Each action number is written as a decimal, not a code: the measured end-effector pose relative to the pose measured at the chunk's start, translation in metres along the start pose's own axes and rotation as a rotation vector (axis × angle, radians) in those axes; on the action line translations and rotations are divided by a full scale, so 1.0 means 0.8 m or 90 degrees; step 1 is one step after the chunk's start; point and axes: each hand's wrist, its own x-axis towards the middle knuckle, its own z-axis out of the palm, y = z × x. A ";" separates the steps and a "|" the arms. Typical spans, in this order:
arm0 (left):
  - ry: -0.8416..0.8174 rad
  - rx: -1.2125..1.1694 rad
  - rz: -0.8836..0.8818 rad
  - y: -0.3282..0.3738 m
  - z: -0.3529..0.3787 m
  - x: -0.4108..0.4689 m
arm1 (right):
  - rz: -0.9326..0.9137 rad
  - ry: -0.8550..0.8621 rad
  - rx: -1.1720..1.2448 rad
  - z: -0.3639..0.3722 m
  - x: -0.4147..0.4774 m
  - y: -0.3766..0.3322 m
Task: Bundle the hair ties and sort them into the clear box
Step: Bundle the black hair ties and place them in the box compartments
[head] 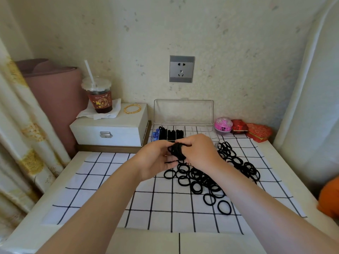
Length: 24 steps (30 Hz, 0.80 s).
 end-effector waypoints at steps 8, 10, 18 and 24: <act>-0.024 0.167 0.026 -0.005 -0.011 0.003 | -0.066 -0.010 -0.088 0.004 -0.001 0.000; -0.011 0.175 0.025 -0.005 -0.012 0.003 | -0.050 -0.030 -0.079 0.001 0.001 0.001; -0.004 0.203 0.047 0.000 -0.012 0.001 | 0.118 -0.210 0.217 -0.030 0.004 0.001; 0.008 0.201 0.097 0.004 -0.008 -0.002 | 0.259 -0.246 0.396 -0.026 0.004 0.005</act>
